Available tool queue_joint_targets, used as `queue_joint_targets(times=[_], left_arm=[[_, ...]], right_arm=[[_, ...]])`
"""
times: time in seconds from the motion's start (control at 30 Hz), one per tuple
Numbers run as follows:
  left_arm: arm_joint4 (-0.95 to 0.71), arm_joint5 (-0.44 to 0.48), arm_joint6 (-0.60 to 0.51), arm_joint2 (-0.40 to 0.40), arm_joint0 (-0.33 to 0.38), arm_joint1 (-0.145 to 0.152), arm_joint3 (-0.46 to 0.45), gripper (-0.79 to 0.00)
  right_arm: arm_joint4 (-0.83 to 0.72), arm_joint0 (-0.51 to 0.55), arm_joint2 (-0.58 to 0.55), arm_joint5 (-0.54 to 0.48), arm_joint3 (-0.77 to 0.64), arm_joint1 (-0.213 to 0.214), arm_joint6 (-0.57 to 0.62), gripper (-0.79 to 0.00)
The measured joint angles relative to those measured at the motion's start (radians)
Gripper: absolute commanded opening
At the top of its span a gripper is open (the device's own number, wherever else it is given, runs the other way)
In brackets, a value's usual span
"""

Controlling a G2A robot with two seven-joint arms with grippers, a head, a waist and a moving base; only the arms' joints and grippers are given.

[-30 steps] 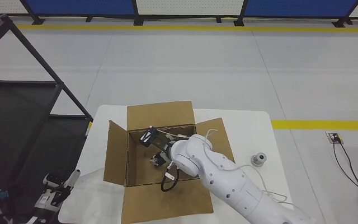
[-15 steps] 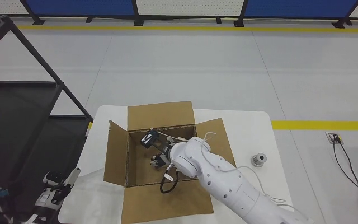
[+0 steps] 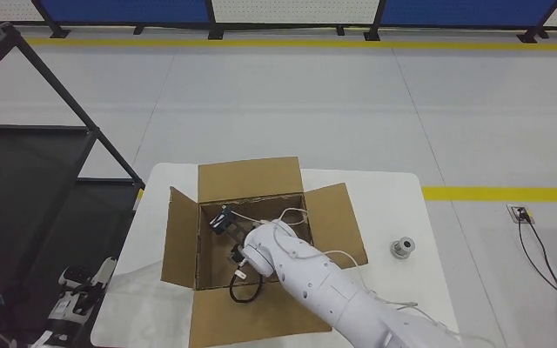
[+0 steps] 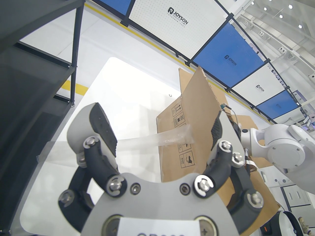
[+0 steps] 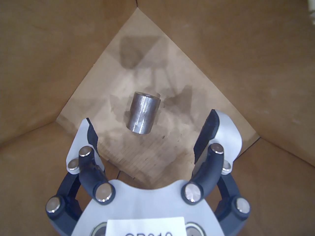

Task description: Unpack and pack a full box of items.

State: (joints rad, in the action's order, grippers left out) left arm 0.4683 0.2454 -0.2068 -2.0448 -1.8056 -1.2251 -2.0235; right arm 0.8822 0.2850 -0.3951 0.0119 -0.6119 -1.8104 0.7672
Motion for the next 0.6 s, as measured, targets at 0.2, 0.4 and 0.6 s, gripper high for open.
queue_joint_targets(times=[0.2, 0.4, 0.6], left_arm=[[0.0, -0.002, 0.001, 0.0, 0.0, 0.0, -0.001, 0.0], [0.0, -0.002, 0.001, 0.0, 0.0, 0.0, -0.001, 0.0], [0.0, -0.002, 0.001, 0.0, 0.0, 0.0, -0.001, 0.0]], right_arm=[[-0.005, -0.012, 0.021, 0.016, 0.139, -0.074, -0.027, -0.132], [-0.011, -0.024, 0.024, -0.01, 0.246, -0.129, -0.043, -0.406], [-0.018, -0.035, 0.017, -0.039, 0.319, -0.162, -0.057, -0.477]])
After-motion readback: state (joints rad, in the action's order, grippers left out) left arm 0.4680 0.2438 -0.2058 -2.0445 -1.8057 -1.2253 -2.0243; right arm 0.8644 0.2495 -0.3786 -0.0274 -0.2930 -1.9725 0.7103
